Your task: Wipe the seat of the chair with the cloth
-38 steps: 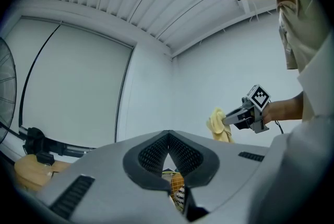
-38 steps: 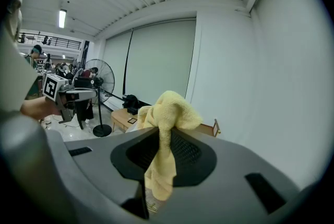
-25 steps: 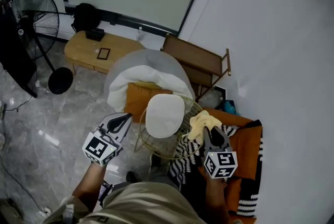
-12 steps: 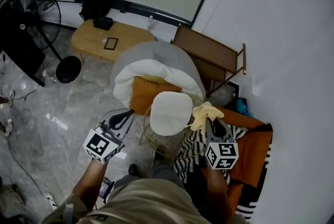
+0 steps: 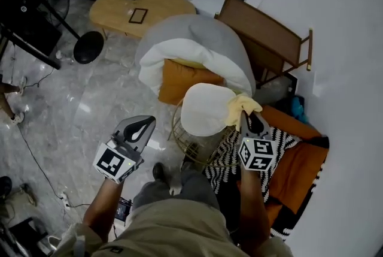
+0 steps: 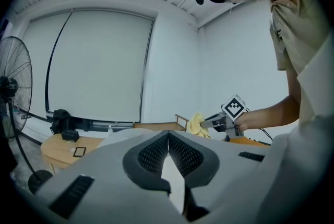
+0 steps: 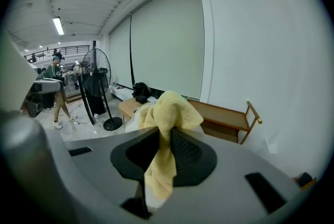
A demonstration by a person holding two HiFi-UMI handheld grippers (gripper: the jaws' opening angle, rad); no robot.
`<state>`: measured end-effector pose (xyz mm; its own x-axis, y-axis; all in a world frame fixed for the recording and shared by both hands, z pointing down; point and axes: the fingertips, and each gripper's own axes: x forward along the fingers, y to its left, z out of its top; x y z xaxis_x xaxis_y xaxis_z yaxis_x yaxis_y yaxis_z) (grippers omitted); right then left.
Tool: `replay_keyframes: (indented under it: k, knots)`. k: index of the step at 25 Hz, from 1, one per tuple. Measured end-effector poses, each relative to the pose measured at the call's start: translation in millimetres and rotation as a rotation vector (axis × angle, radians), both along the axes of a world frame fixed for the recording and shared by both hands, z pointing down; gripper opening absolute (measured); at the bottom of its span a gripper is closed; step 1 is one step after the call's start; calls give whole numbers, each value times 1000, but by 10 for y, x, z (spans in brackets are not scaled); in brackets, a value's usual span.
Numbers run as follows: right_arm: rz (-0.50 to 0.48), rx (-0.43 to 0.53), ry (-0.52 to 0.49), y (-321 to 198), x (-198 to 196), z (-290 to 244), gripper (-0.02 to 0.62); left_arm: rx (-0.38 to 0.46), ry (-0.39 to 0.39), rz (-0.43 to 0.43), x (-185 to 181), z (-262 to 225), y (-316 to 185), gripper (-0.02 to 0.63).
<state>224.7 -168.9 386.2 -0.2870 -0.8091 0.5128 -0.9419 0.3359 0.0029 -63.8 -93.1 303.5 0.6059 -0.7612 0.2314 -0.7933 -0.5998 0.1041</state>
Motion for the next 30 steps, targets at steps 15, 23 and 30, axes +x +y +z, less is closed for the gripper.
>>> replay_keyframes:
  k: [15,23,30]
  knots:
    - [-123,-210,64,-857,-588,1907,83,-183,-23,-64,87,1092,-316,17]
    - [-279,-282,110,-823,-1386,2520,84,-201,-22,-93,64,1266,-348,17]
    - [-357,-306,116,-818,-1776,2629,84,-199,-17,-92,115,1300,-398,17]
